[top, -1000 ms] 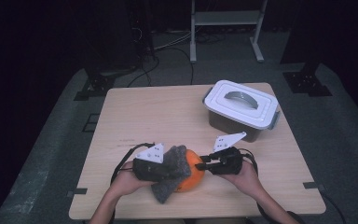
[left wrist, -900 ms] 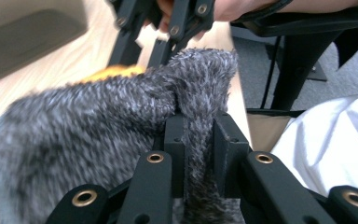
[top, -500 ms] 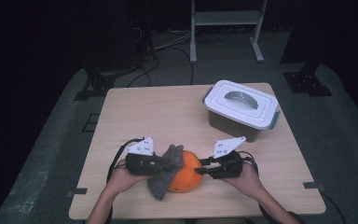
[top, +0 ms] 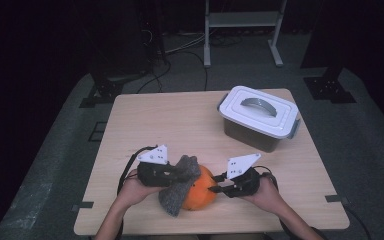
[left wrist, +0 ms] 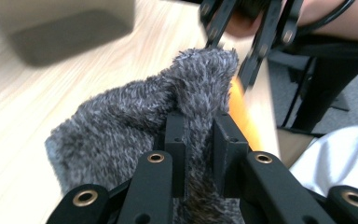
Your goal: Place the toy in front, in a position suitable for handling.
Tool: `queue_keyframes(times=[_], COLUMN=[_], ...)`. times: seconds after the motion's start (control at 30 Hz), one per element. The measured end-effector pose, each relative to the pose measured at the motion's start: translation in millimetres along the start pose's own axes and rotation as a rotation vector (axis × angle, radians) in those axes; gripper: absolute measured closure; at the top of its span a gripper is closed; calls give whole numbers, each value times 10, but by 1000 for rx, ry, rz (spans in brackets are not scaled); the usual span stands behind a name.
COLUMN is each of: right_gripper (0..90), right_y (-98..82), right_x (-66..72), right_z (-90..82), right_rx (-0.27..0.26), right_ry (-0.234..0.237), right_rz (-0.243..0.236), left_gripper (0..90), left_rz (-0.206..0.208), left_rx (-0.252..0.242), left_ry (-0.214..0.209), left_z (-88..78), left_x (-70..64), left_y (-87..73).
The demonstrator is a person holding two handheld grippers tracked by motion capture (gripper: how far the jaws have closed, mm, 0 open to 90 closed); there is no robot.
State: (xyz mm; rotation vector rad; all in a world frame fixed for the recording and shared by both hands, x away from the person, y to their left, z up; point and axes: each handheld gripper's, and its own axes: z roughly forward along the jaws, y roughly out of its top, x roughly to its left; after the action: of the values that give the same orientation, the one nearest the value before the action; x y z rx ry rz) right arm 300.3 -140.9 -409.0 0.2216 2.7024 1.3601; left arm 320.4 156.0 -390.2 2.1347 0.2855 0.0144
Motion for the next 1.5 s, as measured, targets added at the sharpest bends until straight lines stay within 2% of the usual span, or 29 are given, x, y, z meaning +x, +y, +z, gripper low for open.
queue_keyframes(times=[0.1,0.2,0.3,0.33,0.4,0.43,0.47,0.53,0.63,0.7,0.73,0.77,0.8,0.83,0.87,0.9,1.03,1.07,1.1,1.13,1.17,1.33,1.37,1.43,1.5], right_gripper=[642,503,387,339,306,293,293,381,471,484,500,503,503,502,502,485,349,349,302,302,278,236,279,444,538], right_y=[-84,-56,2,14,22,24,24,12,-17,-20,-23,-29,-29,-53,-53,-78,-70,-70,-48,-48,-28,16,3,-19,-10], right_x=[-84,-101,-99,-100,-106,-112,-112,-102,-84,-68,-39,-24,-24,-3,-3,14,-38,-38,-124,-124,-207,-283,-292,-293,-252], right_z=[-24,-29,-25,-11,9,54,54,79,56,47,29,17,17,-6,-6,-27,-65,-65,-91,-91,-99,45,99,79,35], right_rx=[-9,-12,-27,-27,-23,-20,-20,-5,-10,-8,0,2,2,3,3,0,1,1,-11,-11,-34,6,18,9,11], right_ry=[33,43,44,43,41,36,36,3,-4,-5,-12,-14,-14,-12,-12,-2,63,63,89,89,95,141,147,152,112], right_rz=[51,86,122,136,151,165,165,149,127,114,83,73,73,68,68,66,109,109,164,164,193,224,252,265,201], left_gripper=[781,781,781,781,780,778,778,778,778,779,778,778,778,778,778,778,779,779,779,779,779,778,778,778,778], left_rz=[-46,-43,-15,-15,-2,28,28,39,12,0,-12,-20,-20,-33,-33,-49,-28,-14,10,10,28,56,48,18,-12], left_rx=[-16,-8,9,9,14,29,29,40,27,18,23,22,22,25,25,18,40,46,35,35,37,65,62,40,10], left_ry=[-27,-28,-64,-64,-116,-147,-147,-117,-105,-95,-63,-49,-49,-30,-30,-33,-34,-36,-57,-57,-76,-84,-79,-93,-97], left_z=[6,25,97,97,152,211,211,199,125,99,44,16,16,-15,-15,-13,60,83,109,109,142,198,182,149,120], left_x=[59,52,-24,-24,-73,-131,-131,-128,-53,-34,2,19,19,49,49,69,27,7,-29,-29,-69,-136,-118,-65,-20], left_y=[-95,-85,-21,-21,7,38,38,69,21,1,-34,-52,-52,-86,-86,-105,-83,-68,-36,-36,0,42,31,21,46])
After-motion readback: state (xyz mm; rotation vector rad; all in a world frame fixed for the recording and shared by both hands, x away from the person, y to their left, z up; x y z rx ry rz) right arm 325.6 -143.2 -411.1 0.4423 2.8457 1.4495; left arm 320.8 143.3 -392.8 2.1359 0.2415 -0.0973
